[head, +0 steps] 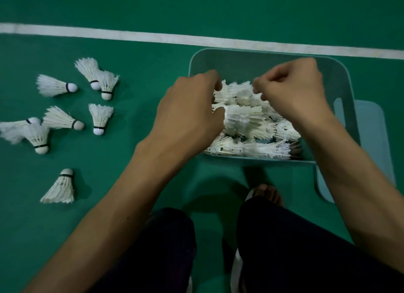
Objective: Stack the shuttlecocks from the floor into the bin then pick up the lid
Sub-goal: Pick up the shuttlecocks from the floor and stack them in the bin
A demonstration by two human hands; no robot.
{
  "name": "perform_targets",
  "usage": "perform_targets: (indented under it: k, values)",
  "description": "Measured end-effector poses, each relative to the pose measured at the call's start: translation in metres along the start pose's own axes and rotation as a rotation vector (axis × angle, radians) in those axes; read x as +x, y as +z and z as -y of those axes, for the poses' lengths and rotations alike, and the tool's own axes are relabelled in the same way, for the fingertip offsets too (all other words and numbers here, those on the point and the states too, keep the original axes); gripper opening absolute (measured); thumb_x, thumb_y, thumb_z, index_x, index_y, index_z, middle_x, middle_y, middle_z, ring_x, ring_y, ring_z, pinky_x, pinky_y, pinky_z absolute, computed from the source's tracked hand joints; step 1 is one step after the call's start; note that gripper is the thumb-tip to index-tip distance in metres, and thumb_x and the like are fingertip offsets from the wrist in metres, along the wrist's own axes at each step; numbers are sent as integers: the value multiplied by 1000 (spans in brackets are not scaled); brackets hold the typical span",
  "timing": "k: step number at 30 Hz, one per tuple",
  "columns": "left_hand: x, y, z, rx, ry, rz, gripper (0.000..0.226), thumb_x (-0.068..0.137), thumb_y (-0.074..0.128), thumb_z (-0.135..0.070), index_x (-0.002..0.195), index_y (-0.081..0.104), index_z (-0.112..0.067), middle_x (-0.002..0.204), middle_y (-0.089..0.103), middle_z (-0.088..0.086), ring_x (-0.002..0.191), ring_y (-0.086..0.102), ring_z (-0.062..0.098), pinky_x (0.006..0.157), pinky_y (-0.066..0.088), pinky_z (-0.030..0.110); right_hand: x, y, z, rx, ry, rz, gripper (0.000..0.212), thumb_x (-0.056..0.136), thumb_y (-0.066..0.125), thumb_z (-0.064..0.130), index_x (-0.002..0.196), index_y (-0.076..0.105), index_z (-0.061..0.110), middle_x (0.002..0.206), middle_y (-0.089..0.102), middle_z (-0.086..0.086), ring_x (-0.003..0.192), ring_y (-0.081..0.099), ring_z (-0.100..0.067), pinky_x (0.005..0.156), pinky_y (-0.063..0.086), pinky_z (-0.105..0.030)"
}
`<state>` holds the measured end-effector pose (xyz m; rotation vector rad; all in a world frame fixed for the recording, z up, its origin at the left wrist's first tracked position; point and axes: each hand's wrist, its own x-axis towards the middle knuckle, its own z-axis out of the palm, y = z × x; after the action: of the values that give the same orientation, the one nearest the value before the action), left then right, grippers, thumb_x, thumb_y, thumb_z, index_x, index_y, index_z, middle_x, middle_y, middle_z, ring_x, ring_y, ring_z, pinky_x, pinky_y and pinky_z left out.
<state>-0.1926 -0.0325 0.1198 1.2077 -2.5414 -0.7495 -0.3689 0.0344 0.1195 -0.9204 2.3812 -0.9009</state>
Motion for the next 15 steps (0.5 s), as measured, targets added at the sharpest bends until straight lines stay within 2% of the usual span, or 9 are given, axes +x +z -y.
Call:
perform_targets:
  k: [2, 4, 7, 9, 12, 15]
  values:
    - [-8, -12, 16, -46, 0, -85, 26, 82, 68, -32, 108, 65, -27, 93, 71, -9, 79, 67, 20, 75, 57, 41, -9, 16, 30, 122, -89, 28, 9, 81, 74, 25, 87, 74, 19, 72, 73, 5, 66, 69, -7, 68, 58, -29]
    - [-21, -22, 38, -133, -67, -165, 21, 84, 68, -33, 103, 67, -27, 86, 70, -10, 74, 66, 16, 72, 55, 37, -18, 41, 59, 224, -143, 99, 31, 77, 77, 30, 105, 66, 21, 80, 74, 4, 67, 70, -10, 64, 57, -31]
    - [-50, -33, 98, -138, -282, -222, 15, 84, 71, -27, 99, 71, -23, 80, 69, -10, 70, 65, 14, 71, 52, 32, -43, 89, 96, 235, -265, 233, 45, 74, 77, 36, 113, 58, 23, 88, 73, 6, 69, 65, -10, 70, 57, -36]
    - [-76, -35, 156, 13, -470, -231, 20, 82, 72, -26, 100, 71, -18, 87, 71, -3, 83, 68, 25, 77, 54, 37, -62, 123, 111, 207, -328, 341, 43, 76, 76, 34, 114, 57, 24, 89, 71, 8, 68, 61, -8, 70, 56, -33]
    - [-116, -34, 228, 239, -855, -139, 49, 80, 79, -37, 117, 65, -9, 118, 67, 19, 112, 60, 43, 91, 52, 50, -82, 168, 118, 132, -366, 497, 34, 83, 71, 29, 114, 57, 24, 91, 70, 9, 72, 64, -11, 71, 54, -30]
    - [-146, -25, 262, 301, -1150, 38, 90, 69, 87, -55, 133, 47, -5, 139, 44, 24, 129, 42, 44, 99, 43, 59, -85, 204, 112, -74, -373, 586, 28, 87, 65, 25, 113, 61, 19, 101, 71, 2, 90, 66, -20, 84, 53, -34]
